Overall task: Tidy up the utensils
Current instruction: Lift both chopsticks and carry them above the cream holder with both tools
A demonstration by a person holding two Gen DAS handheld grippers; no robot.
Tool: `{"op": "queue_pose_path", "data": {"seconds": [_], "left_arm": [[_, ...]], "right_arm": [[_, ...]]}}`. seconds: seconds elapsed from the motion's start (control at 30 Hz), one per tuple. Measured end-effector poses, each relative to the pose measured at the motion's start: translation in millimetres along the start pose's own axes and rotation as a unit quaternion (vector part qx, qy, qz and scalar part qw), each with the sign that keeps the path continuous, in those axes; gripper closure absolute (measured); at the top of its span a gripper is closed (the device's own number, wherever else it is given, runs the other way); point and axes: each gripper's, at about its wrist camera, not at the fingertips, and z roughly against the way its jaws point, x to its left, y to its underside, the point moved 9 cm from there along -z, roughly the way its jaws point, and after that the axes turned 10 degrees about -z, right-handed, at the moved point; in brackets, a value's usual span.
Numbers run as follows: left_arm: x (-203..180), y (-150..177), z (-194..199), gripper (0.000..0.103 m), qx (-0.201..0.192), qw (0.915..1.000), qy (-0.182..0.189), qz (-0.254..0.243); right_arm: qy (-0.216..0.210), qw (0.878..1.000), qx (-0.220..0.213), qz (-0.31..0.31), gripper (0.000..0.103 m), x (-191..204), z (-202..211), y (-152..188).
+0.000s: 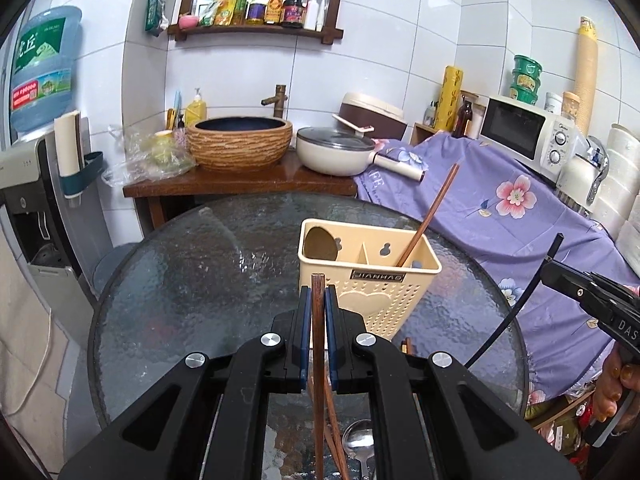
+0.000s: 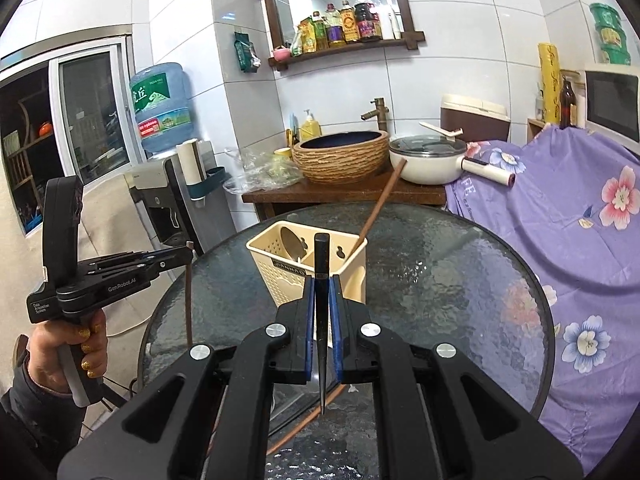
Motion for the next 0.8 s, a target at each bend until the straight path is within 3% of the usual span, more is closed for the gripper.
{"op": "queue_pose_path", "data": {"seconds": [0.8], "left_arm": [[-7,-71,30,0.096,-0.05,0.9983,-0.01,-0.03]], "right_arm": [[-0.031,1.0,-0.002,-0.004,0.095,28,5,-61]]}}
